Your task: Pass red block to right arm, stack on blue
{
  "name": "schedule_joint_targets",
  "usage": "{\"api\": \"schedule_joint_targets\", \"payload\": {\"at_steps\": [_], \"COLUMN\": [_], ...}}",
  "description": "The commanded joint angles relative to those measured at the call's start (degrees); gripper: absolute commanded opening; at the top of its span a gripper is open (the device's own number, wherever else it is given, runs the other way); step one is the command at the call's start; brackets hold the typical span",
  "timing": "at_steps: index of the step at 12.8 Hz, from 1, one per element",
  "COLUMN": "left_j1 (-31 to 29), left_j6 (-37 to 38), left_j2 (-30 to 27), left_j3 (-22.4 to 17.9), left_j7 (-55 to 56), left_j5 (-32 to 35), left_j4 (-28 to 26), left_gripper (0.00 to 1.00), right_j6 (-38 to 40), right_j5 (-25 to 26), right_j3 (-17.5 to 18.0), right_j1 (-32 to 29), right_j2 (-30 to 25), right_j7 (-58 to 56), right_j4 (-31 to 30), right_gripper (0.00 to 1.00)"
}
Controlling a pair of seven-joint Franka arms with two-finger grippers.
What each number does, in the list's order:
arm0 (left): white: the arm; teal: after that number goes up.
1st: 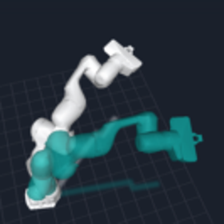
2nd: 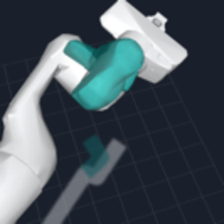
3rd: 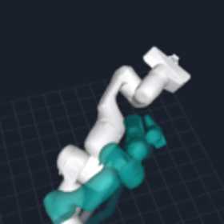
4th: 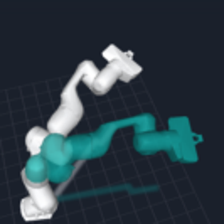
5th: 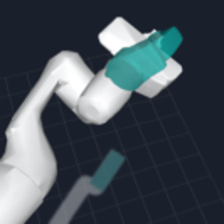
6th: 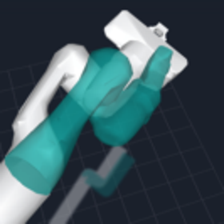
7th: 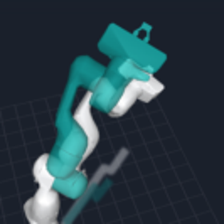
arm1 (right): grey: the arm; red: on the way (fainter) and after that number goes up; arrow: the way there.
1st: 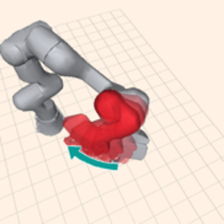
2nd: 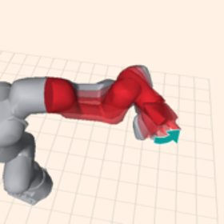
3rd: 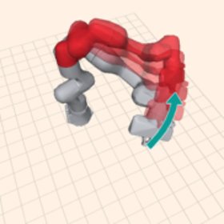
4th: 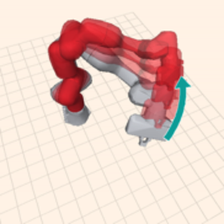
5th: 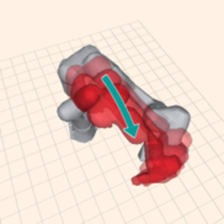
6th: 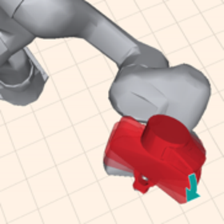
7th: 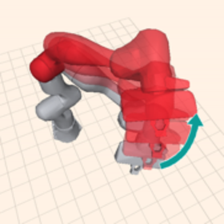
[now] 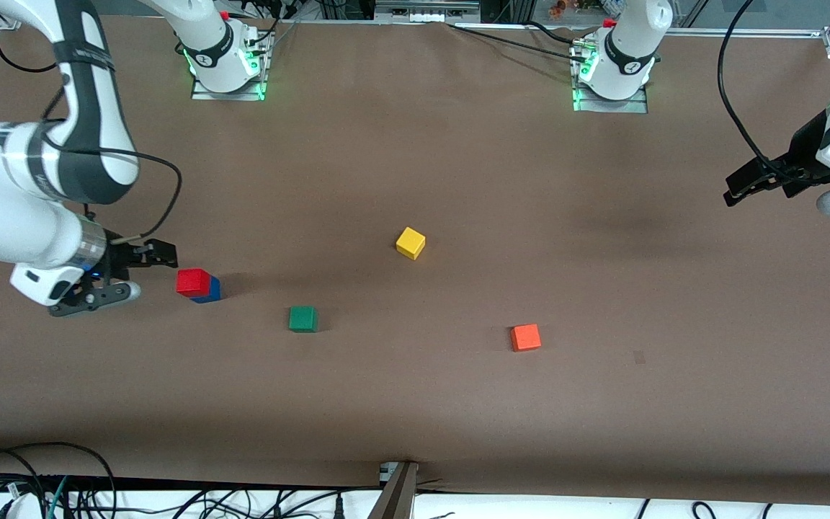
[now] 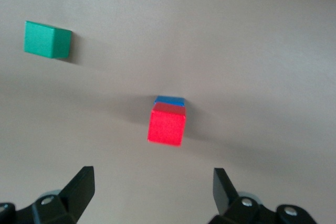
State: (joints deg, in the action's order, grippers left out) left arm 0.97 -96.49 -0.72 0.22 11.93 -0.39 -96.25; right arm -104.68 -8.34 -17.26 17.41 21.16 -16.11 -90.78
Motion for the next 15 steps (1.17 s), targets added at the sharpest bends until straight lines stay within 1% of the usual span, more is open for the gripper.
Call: {"api": "schedule_joint_targets", "payload": {"at_steps": [1,3,5,6,7,8,9,10,11,12,13,14,15], "left_j1": [1.1,1.1,1.1,1.1,1.1,1.1,1.1,1.1,1.1,1.1,1.1,1.1,1.1], "left_j6": [1.3,1.3,1.4,1.4,1.4,1.5,1.6,1.7,1.7,1.7,1.7,1.7,1.7], "left_j2": [0.9,0.9,1.0,1.0,1.0,1.0,1.0,0.9,1.0,1.0,1.0,1.0,1.1], "left_j3": [0.7,1.3,1.3,1.3,1.4,1.4,1.5,1.5,1.5,1.5,1.5,1.5,1.5], "left_j7": [0.9,1.0,0.9,0.9,0.9,1.0,1.0,1.0,1.0,1.0,1.0,1.0,1.0], "left_j5": [1.4,1.4,1.5,1.5,1.5,1.5,1.5,1.5,1.5,1.5,1.5,1.5,1.5], "left_j4": [1.9,1.9,2.1,2.1,2.2,2.1,2.2,2.2,2.2,2.2,2.2,2.2,2.3], "left_gripper": [1.00,1.00,1.00,1.00,1.00,1.00,1.00,1.00,1.00,1.00,1.00,1.00,1.00], "right_j6": [8.7,15.4,19.9,21.3,22.0,22.3,23.1,23.8,24.3,24.3,24.3,24.3,23.8], "right_j5": [0.9,0.9,0.9,1.0,1.1,1.9,3.7,4.8,6.0,8.0,9.5,9.7,9.6], "right_j3": [-1.7,-2.8,-3.7,-3.8,-3.7,-3.1,-2.4,-0.3,3.0,7.7,11.1,13.2,14.3], "right_j1": [-0.1,-0.1,-0.2,-0.1,-0.2,-0.4,-0.4,-1.0,-3.6,-6.7,-8.9,-9.9,-10.6], "right_j2": [0.2,0.2,0.2,-0.1,-1.6,-2.3,-4.3,-5.9,-8.4,-11.1,-13.9,-16.6,-18.8], "right_j7": [0.2,0.2,0.3,0.4,1.4,4.1,6.9,9.8,12.7,15.6,18.7,22.2,22.7], "right_j4": [7.3,12.2,15.1,15.6,15.6,15.6,15.0,13.5,11.7,9.1,6.4,3.6,1.8], "right_gripper": [1.00,1.00,1.00,1.00,1.00,1.00,1.00,1.00,1.00,1.00,1.00,1.00,1.00]}}
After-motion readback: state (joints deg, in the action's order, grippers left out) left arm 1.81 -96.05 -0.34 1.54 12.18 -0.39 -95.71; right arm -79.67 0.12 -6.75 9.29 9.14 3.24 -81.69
